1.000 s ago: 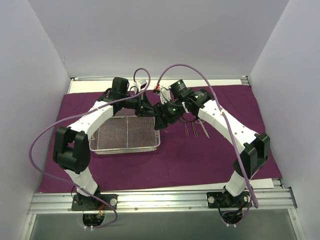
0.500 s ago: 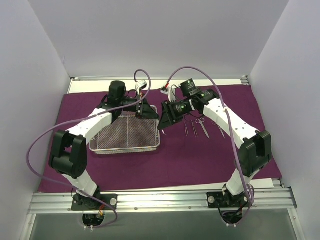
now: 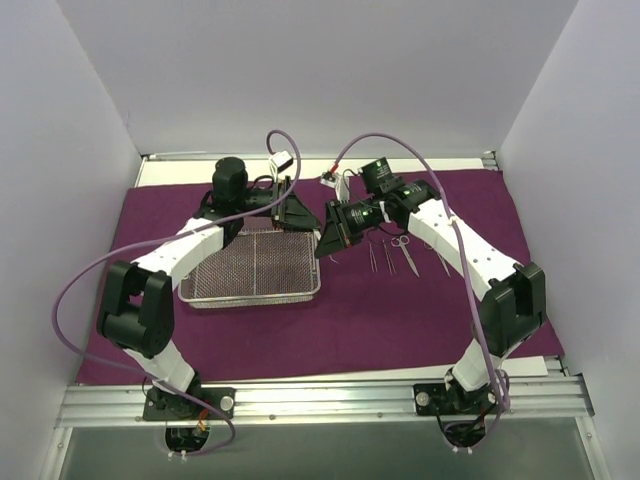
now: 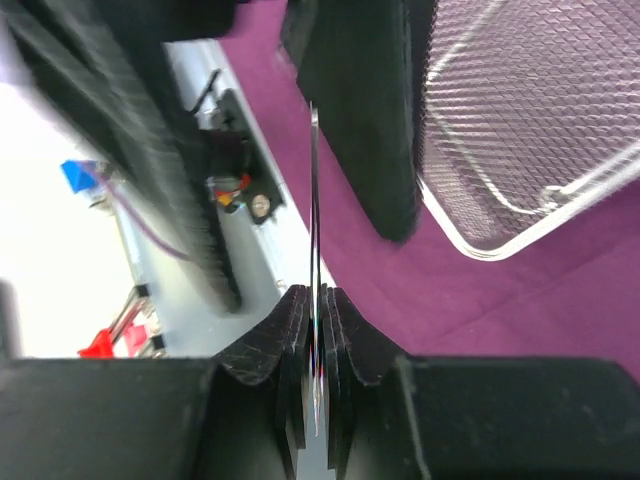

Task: Open and lay out the surgical kit
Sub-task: Adjust the medical item in the surgical kit.

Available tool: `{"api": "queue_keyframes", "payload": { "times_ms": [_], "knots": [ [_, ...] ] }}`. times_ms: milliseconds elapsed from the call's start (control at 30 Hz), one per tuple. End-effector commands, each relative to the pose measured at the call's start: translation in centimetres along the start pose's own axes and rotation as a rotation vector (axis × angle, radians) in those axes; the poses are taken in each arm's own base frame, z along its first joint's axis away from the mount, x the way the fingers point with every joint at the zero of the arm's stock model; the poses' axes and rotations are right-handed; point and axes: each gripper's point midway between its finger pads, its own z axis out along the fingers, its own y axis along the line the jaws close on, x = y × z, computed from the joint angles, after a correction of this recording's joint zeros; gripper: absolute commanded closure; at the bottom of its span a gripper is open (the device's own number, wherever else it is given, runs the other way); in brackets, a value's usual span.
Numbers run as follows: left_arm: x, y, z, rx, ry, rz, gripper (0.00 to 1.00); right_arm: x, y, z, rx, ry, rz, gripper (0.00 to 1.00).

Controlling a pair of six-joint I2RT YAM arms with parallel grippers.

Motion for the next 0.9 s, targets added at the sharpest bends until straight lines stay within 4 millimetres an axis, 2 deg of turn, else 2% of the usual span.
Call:
{"api": "queue_keyframes", "payload": {
  "times_ms": [0, 33, 67, 100, 133, 167, 200, 300, 400, 567, 733, 867],
  "knots": [
    [-1.7, -0.1, -1.5, -0.042, -0.083, 0.023, 0.41, 0.0, -0.4, -1.1, 0.087, -0.029, -0.014, 1.00],
    [-1.8, 0.3, -2.1, -0.083, -0.103, -0.022, 0.27, 0.0, -1.4, -1.3, 0.147, -0.035, -0.004, 1.00],
    [-2.8, 1.2, -2.7, -0.144, -0.160, 0.009, 0.03, 0.2, -2.1, -1.4, 0.183, -0.032, 0.010, 1.00],
    [-3.9, 1.2, -4.2, -0.187, -0.210, 0.027, 0.06, 0.7, -2.9, -1.5, 0.216, -0.030, 0.040, 1.00],
    [-3.4, 2.5, -5.2, -0.262, -0.211, -0.011, 0.06, 0.9, -4.3, -1.8, 0.284, -0.042, 0.065, 1.00],
    [-4.2, 3.5, -6.2, -0.338, -0.260, -0.012, 0.06, 0.9, -5.0, -2.1, 0.322, -0.055, 0.083, 1.00],
    [-4.7, 3.2, -7.3, -0.375, -0.285, 0.005, 0.06, 1.2, -5.9, -2.3, 0.365, -0.061, 0.107, 1.00],
    [-4.7, 5.6, -10.3, -0.568, -0.328, -0.015, 0.06, 2.1, -9.9, -3.3, 0.565, -0.098, 0.215, 1.00],
    [-4.0, 7.4, -12.2, -0.748, -0.319, -0.047, 0.06, 3.1, -13.7, -4.2, 0.756, -0.124, 0.328, 1.00],
    [-3.2, 8.3, -14.0, -0.886, -0.298, -0.062, 0.06, 5.3, -18.9, -4.6, 0.991, -0.094, 0.449, 1.00],
    [-2.6, 8.5, -15.1, -0.947, -0.285, -0.081, 0.06, 5.3, -21.4, -4.7, 1.091, -0.058, 0.437, 1.00],
    [-2.2, 8.5, -14.5, -0.888, -0.261, -0.108, 0.06, 6.0, -23.0, -3.9, 1.120, -0.010, 0.450, 1.00]
  ]
}}
